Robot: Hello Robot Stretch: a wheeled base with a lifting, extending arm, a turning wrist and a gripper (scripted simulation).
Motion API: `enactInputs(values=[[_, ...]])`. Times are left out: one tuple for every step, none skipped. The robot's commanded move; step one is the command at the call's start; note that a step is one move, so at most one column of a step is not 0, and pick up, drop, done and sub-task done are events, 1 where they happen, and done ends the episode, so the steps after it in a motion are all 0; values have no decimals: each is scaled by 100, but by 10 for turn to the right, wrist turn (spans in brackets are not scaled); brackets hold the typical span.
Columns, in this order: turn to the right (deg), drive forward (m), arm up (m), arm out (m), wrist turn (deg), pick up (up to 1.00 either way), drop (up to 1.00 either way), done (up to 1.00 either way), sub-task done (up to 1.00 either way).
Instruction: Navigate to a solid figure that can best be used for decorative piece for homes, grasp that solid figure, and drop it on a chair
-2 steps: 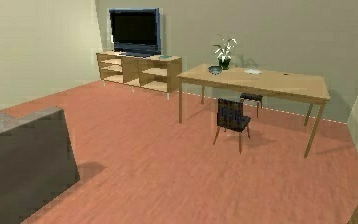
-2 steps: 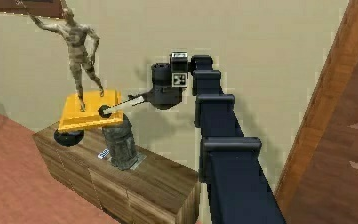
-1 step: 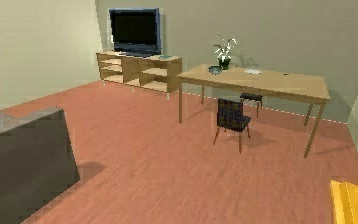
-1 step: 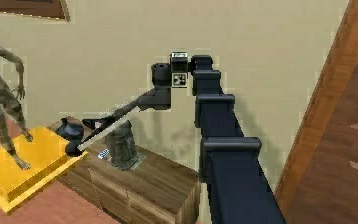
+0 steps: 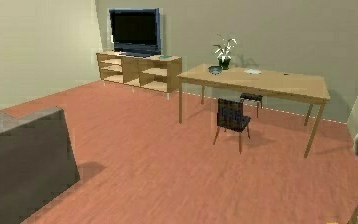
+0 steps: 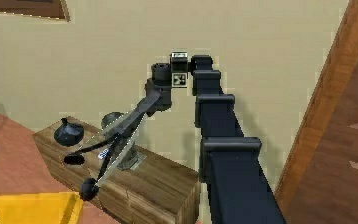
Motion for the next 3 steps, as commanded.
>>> enactInputs(values=[[0, 0, 0, -30, 0, 0, 0, 0, 0], [-450, 0, 0, 0, 0, 0, 0, 0, 0], [-390, 0, 0, 0, 0, 0, 0, 0, 0]])
